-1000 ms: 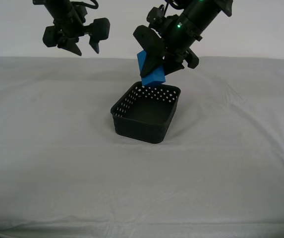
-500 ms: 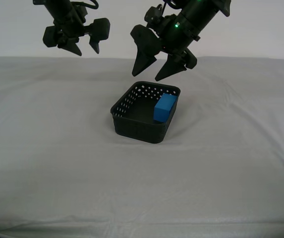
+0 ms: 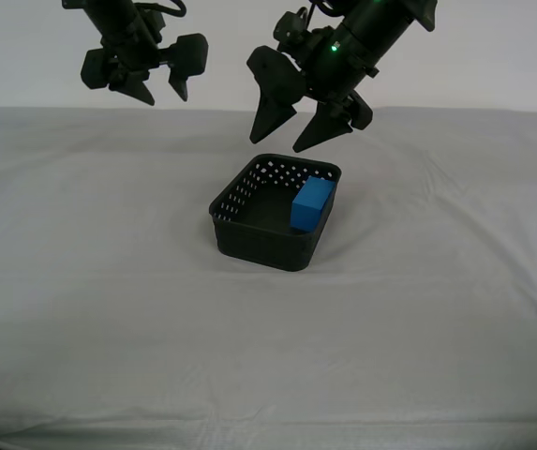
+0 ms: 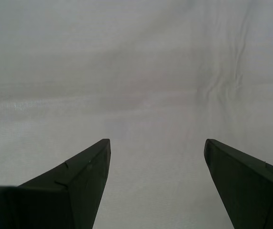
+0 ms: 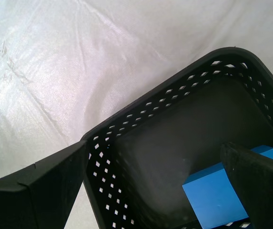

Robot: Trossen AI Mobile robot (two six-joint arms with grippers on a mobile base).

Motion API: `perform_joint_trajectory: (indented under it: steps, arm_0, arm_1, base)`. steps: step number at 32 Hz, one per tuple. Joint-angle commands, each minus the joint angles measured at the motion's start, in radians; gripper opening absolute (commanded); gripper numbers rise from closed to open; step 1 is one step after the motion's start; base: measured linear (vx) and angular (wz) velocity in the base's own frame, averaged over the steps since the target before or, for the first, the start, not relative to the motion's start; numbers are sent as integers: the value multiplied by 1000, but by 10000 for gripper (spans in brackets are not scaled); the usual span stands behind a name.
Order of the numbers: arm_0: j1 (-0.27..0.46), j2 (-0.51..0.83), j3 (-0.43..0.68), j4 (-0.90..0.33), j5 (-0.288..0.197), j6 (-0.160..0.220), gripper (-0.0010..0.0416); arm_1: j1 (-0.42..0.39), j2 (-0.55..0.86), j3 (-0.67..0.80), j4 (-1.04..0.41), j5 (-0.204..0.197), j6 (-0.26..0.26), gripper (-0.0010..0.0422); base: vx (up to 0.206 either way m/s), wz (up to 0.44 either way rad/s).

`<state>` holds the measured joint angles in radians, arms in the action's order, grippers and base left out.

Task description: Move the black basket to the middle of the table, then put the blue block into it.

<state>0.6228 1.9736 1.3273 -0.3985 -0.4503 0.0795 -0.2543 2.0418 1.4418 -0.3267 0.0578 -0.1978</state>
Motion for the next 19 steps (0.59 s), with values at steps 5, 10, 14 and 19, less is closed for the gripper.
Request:
perform_joint_trajectory:
  steps: [5, 10, 14, 19]
  arm_0:
    - [1, 0, 1, 2, -2, 0, 387]
    - [1, 0, 1, 2, -2, 0, 387]
    - [1, 0, 1, 3, -2, 0, 387]
    - [1, 0, 1, 3, -2, 0, 387]
  arm_1:
    - [0, 0, 0, 1, 2, 4, 270]
    - [0, 0, 0, 1, 2, 4, 270]
    - [0, 0, 0, 2, 2, 4, 270]
    - [0, 0, 0, 2, 2, 4, 270]
  base:
    - [0, 0]
    - [0, 0]
    - [0, 0]
    - [0, 0]
